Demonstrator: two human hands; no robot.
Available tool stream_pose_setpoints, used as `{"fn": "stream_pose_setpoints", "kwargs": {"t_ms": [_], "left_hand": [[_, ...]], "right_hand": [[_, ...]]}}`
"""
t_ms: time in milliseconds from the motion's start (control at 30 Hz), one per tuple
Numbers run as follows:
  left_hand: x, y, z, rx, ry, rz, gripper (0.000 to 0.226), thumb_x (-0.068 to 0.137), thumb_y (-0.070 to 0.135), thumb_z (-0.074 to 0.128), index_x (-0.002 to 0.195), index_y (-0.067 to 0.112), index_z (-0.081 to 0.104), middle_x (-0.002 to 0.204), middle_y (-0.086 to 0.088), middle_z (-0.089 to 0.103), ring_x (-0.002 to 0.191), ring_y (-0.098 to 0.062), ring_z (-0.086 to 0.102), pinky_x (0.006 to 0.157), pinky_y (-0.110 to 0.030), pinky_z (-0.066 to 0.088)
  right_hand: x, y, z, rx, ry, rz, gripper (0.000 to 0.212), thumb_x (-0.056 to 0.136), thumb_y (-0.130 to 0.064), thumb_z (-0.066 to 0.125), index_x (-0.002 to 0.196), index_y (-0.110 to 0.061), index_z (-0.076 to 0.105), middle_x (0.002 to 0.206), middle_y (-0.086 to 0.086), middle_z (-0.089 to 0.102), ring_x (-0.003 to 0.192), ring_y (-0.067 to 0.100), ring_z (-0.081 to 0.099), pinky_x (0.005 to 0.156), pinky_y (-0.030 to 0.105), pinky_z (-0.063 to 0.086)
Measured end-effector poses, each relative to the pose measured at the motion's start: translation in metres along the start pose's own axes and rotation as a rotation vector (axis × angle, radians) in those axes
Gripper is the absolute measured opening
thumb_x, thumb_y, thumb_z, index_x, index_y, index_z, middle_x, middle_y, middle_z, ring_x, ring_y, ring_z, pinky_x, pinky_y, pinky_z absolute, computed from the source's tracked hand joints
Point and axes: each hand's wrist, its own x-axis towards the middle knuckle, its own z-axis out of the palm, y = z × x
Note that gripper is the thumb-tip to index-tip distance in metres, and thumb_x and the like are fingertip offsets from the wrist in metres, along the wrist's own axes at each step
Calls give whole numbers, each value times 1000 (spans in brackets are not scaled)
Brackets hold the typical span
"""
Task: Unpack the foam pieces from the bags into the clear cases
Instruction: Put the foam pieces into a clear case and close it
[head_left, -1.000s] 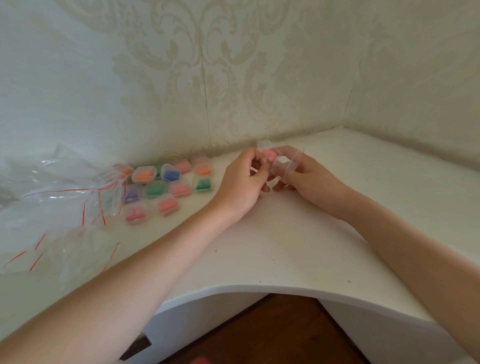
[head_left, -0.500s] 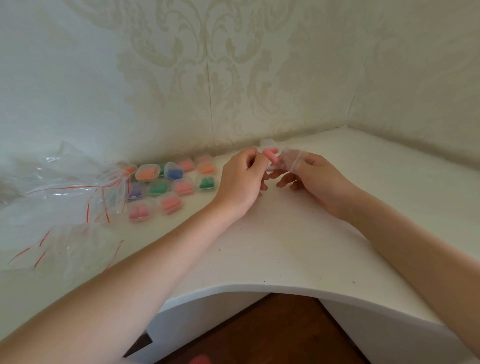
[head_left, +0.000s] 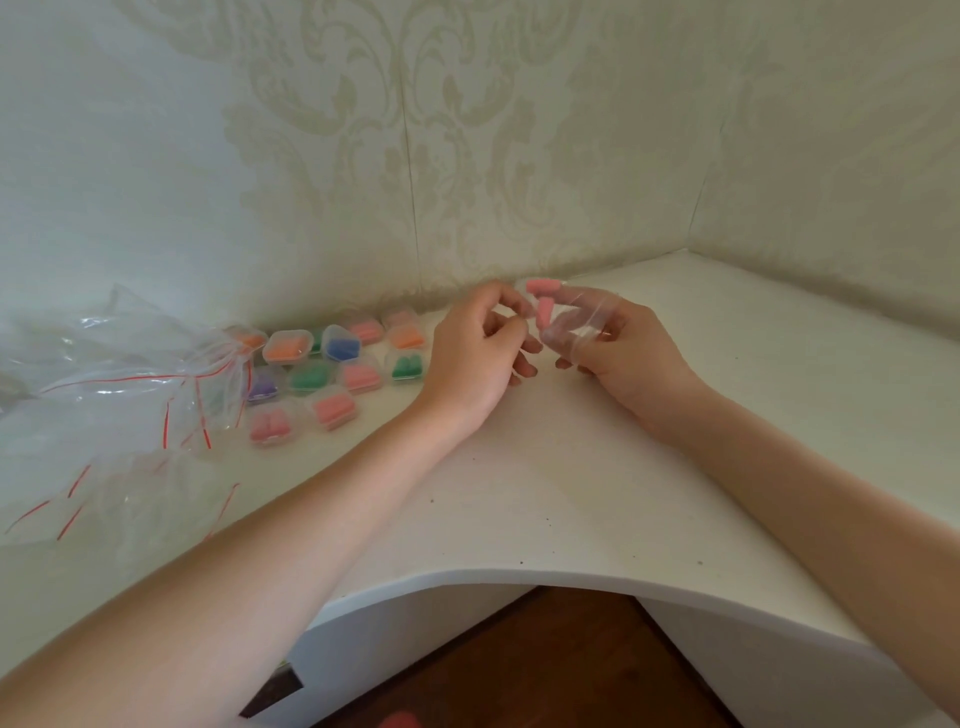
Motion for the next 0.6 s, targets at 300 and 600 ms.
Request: {"fn": "stream_pose_setpoints", "kwargs": {"t_ms": [300, 600], "left_hand": [[-1, 5, 0, 76, -70, 39, 15, 89, 11, 53, 78, 16, 62, 73, -2, 62, 61, -14, 57, 47, -14, 41], [-10, 12, 4, 80, -176, 102, 25, 90, 5, 44, 71, 19, 54, 75, 3, 58, 73, -16, 57, 53, -15, 44]], "right_hand": [[0, 2, 2, -6, 106, 25, 17, 85, -15, 69, 100, -23, 69, 77, -13, 66, 58, 0, 55, 56, 13, 43], [6, 2, -5, 285, -98, 183, 9, 85, -30, 62, 89, -26, 56, 72, -8, 56, 62, 6, 47, 61, 22, 34]]}}
